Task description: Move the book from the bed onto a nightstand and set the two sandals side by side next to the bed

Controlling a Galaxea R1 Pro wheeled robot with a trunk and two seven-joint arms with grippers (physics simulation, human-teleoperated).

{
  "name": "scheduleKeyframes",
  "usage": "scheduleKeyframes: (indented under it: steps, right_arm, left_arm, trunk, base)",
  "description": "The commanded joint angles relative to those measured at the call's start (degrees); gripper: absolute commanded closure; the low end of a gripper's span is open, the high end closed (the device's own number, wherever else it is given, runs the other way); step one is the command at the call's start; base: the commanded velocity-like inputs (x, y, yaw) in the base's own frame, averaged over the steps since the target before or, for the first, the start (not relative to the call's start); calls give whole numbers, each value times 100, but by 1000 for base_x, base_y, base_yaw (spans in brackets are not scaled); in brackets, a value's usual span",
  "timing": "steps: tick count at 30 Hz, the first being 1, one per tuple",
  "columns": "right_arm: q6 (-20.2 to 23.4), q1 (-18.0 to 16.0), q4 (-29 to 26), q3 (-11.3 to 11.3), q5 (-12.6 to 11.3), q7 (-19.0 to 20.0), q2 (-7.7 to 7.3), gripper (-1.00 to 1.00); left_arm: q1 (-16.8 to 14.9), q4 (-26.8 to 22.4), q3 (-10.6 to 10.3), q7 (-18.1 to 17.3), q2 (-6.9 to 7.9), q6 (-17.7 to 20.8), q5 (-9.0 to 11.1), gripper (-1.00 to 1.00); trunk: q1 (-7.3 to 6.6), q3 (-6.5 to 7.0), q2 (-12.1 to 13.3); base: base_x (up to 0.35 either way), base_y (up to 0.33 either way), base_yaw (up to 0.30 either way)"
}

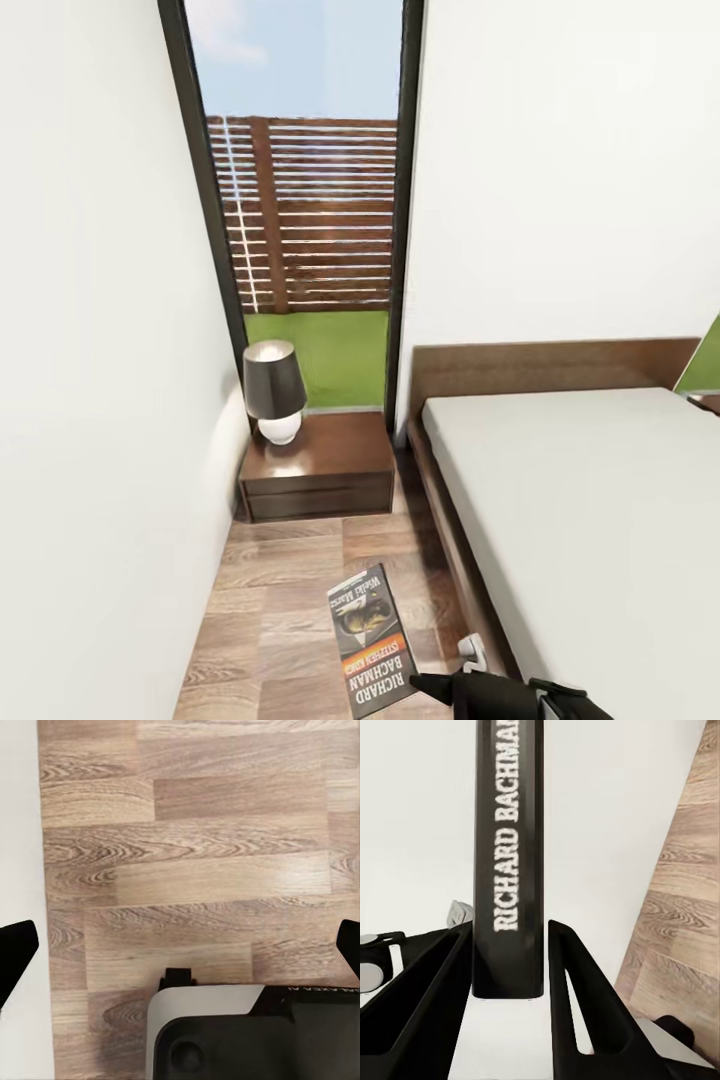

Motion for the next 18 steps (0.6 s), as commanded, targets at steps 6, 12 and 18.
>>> scheduleKeyframes:
  steps: [6,12,18]
  right_arm:
    - [39,-5,-2,-65,39,22,20,100]
    - [39,-4,-2,-65,41,9,45,100]
    - [39,-2,-11,-64,55,-34,120,100]
  left_arm:
    - [-6,10,-51,-3,2,-23,55,-100]
    - [-4,12,-48,-3,2,-24,57,-100]
    - [0,14,-40,-3,0,-37,58,-100]
  trunk:
    - [6,-12,-12]
    - [6,-12,-12]
    - [6,-12,-12]
  base:
    - [238,0,0]
    - [258,4,0]
    - [265,62,0]
